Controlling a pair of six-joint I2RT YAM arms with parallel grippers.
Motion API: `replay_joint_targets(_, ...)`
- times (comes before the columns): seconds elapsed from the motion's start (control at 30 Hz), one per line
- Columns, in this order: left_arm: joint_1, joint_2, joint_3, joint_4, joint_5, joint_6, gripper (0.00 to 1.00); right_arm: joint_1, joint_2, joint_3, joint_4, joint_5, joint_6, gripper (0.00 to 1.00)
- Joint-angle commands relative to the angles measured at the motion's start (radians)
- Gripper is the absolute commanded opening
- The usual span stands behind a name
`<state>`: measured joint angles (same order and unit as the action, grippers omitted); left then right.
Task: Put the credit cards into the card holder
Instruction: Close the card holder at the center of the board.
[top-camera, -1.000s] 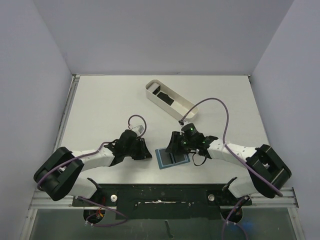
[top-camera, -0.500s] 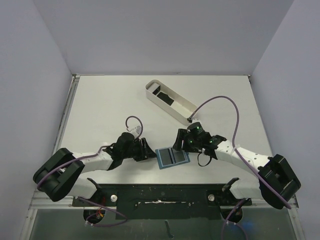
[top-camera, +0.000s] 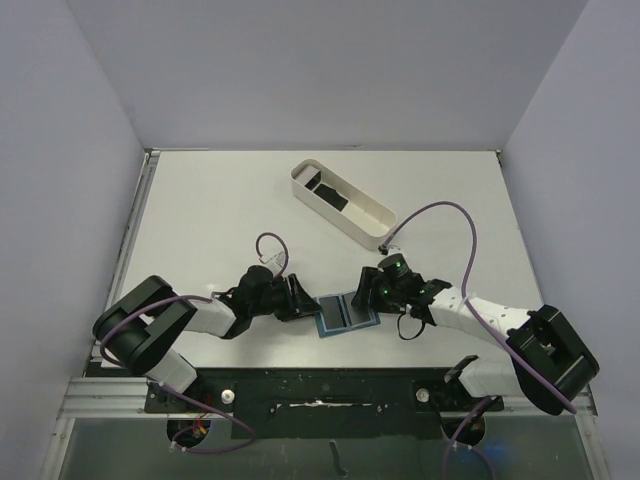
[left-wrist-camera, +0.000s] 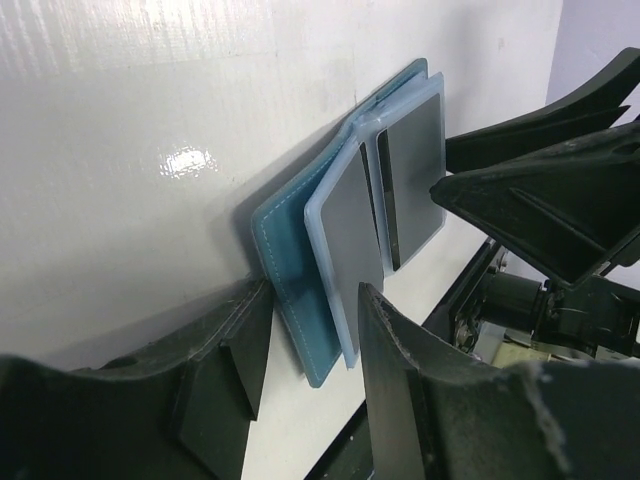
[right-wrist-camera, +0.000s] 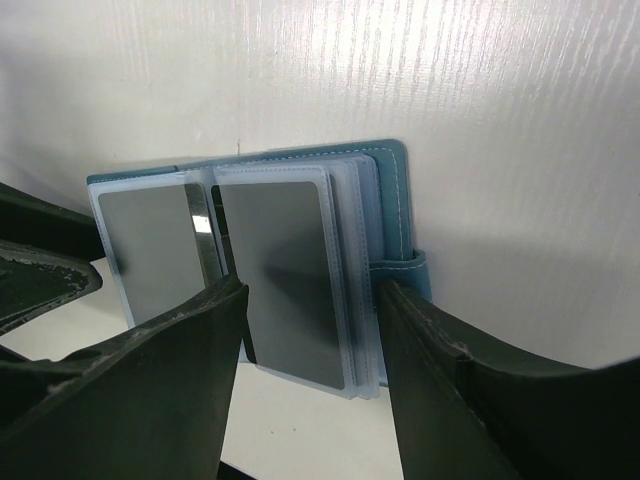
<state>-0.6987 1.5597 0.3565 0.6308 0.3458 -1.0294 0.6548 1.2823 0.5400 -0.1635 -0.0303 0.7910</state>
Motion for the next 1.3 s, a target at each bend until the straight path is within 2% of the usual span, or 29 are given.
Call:
replay_joint_targets(0.0, -0.008, 0.001, 0.017, 0.092, 0.019, -0.028, 0.38, -0.001, 0.001, -0.037, 0.082, -0.025, 0.013, 0.55)
replay_joint_targets(0.17, -0.018, -0.048, 0.054, 0.055, 0.030, -0.025, 0.35, 0.013, -0.006, -0.047, 0.098, -0.038, 0.023, 0.54)
replay_joint_targets(0.27, -0.024, -0.071, 0.082, -0.018, 0.011, 0.003, 0.28, 0.019, -0.016, -0.053, 0.107, -0.039, 0.031, 0.54)
replay_joint_targets(0.5, -0.025, -0.122, 0.086, -0.080, -0.014, 0.035, 0.00, 0.045, -0.020, -0.064, 0.127, -0.045, 0.041, 0.53)
replay_joint_targets(0.67, -0.025, -0.149, 0.098, -0.126, -0.018, 0.054, 0.00, 0.080, -0.008, -0.058, 0.140, -0.038, 0.048, 0.53)
replay_joint_targets(0.9, -0.009, -0.219, 0.178, -0.451, -0.101, 0.187, 0.00, 0.158, 0.001, 0.014, 0.077, 0.017, 0.022, 0.55)
replay_joint_targets(1.0, 0.025, -0.251, 0.186, -0.541, -0.104, 0.226, 0.00, 0.193, 0.026, 0.062, 0.049, 0.030, -0.004, 0.62)
replay_joint_targets(1.13, 0.119, -0.268, 0.198, -0.656, -0.055, 0.298, 0.00, 0.215, 0.055, 0.122, 0.045, -0.008, -0.099, 0.59)
replay_joint_targets(1.27, 0.164, -0.283, 0.213, -0.723, -0.026, 0.356, 0.00, 0.213, 0.080, 0.196, -0.006, -0.043, -0.233, 0.59)
